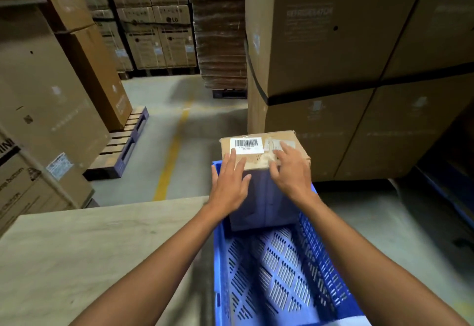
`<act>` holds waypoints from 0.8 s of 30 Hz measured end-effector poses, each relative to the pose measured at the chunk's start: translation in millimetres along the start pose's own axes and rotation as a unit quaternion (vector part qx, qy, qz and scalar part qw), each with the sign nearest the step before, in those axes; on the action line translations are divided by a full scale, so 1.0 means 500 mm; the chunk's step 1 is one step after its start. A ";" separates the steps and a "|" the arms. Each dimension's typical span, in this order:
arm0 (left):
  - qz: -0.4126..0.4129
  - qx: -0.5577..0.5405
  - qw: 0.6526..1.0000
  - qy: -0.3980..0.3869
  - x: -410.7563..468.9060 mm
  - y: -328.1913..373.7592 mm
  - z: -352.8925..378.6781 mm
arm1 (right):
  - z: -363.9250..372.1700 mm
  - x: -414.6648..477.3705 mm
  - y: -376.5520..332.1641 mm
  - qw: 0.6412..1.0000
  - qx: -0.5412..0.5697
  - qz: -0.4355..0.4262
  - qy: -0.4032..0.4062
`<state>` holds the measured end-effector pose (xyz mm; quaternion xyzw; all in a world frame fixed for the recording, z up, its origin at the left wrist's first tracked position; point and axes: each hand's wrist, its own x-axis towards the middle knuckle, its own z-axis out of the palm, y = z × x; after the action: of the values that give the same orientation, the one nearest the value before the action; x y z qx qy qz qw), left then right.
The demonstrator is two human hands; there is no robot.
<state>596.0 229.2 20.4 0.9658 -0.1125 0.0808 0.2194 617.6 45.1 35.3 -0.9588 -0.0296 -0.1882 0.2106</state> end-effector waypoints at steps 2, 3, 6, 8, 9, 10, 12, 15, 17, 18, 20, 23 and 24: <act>0.007 0.065 0.998 -0.025 0.005 -0.009 0.006 | 0.020 -0.022 0.001 0.997 -0.047 -0.047 -0.050; 0.010 0.086 0.996 -0.035 0.006 -0.014 0.009 | 0.033 -0.035 0.007 0.994 -0.066 -0.061 -0.058; 0.012 0.110 0.993 -0.037 0.007 -0.027 0.020 | 0.055 -0.051 0.020 0.993 -0.085 -0.061 -0.060; 0.012 0.111 0.993 -0.039 0.004 -0.024 0.020 | 0.056 -0.051 0.017 0.992 -0.094 -0.059 -0.068; 0.009 0.111 0.993 -0.042 0.005 -0.023 0.020 | 0.054 -0.051 0.017 0.991 -0.097 -0.059 -0.074; 0.007 0.111 0.993 -0.047 0.006 -0.021 0.019 | 0.051 -0.051 0.017 0.990 -0.098 -0.059 -0.081; 0.004 0.114 0.991 -0.066 0.006 -0.014 0.007 | 0.039 -0.050 0.015 0.988 -0.099 -0.053 -0.103; 0.004 0.104 0.991 -0.087 0.002 -0.002 -0.015 | 0.015 -0.055 0.000 0.987 -0.079 -0.029 -0.135; 0.032 0.051 0.997 -0.056 -0.014 0.008 -0.030 | -0.006 -0.081 -0.020 0.994 -0.021 0.018 -0.108; 0.053 0.013 0.998 -0.029 -0.025 0.013 -0.036 | -0.018 -0.098 -0.030 0.995 0.011 0.046 -0.085; 0.091 -0.059 0.994 0.013 -0.048 0.029 -0.045 | -0.038 -0.139 -0.045 0.994 0.051 0.085 -0.047; 0.119 -0.136 0.984 -0.005 -0.089 0.059 -0.041 | -0.065 -0.218 -0.064 0.985 0.085 0.145 -0.024; 0.129 -0.154 0.979 -0.021 -0.103 0.070 -0.038 | -0.075 -0.249 -0.068 0.981 0.091 0.169 -0.015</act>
<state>535.4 216.0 40.8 0.8995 -0.2516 0.0695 0.3505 484.7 63.4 33.8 -0.9297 0.1123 -0.1322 0.3250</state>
